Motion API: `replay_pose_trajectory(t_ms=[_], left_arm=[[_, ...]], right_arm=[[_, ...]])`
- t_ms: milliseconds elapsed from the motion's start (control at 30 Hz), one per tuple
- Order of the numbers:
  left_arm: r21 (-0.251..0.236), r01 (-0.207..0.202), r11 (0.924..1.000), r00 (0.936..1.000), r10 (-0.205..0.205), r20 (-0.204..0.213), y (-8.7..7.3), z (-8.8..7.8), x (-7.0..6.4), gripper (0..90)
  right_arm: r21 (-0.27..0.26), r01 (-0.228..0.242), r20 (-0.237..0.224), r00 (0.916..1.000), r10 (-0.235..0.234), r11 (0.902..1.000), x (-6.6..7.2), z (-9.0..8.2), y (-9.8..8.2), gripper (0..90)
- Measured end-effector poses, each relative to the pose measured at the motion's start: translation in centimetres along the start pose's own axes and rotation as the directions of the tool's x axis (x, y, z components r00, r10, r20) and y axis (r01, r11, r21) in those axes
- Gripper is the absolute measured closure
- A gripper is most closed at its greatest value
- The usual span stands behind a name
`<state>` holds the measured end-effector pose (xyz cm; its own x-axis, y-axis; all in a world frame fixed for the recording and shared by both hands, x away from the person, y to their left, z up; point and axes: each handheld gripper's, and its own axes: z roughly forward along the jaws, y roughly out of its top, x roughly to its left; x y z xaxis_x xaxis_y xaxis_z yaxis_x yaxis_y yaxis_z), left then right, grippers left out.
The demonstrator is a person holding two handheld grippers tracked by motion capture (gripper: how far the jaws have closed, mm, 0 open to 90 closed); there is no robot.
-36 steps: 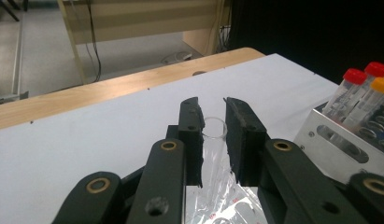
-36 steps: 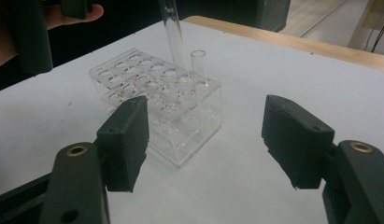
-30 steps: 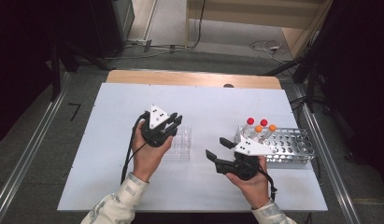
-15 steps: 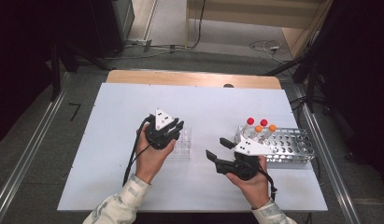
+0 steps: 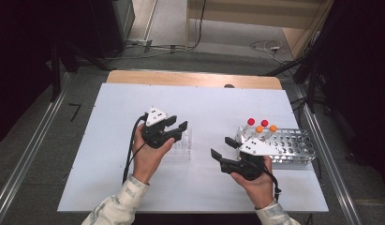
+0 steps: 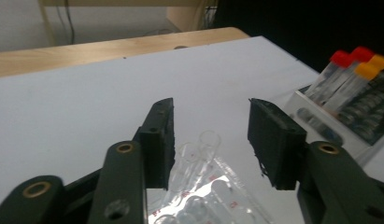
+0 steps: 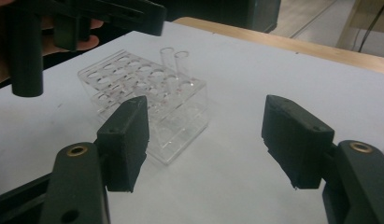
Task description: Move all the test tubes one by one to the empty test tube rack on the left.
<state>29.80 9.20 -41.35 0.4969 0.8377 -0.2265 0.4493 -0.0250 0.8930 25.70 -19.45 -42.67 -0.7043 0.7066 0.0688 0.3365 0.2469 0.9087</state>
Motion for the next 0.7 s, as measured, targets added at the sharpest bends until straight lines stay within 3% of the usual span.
replay_pose_trajectory(t_ms=[33,233,533,700], left_arm=[[-0.005,0.007,1.0000,1.0000,-0.007,-0.004,0.0,0.0,0.0,39.4],[-0.008,0.018,0.9998,0.9997,-0.018,-0.019,0.1,0.0,0.2,26.6],[-0.013,0.017,0.9998,0.9991,-0.018,-0.040,0.1,-0.1,0.3,22.8],[-0.011,0.015,0.9998,0.9991,-0.015,-0.041,0.1,-0.1,0.3,22.9]], right_arm=[[-0.004,0.005,0.019,0.9998,-0.005,1.0000,-0.4,-0.5,0.0,30.3],[-0.019,-0.014,0.067,0.9976,0.016,0.9997,-1.8,-2.0,-0.2,29.3],[-0.027,-0.051,0.154,0.9865,0.054,0.9983,-4.4,-4.2,-0.6,17.2],[-0.021,-0.058,0.231,0.9711,0.061,0.9981,-5.7,-5.2,-1.1,15.3]])
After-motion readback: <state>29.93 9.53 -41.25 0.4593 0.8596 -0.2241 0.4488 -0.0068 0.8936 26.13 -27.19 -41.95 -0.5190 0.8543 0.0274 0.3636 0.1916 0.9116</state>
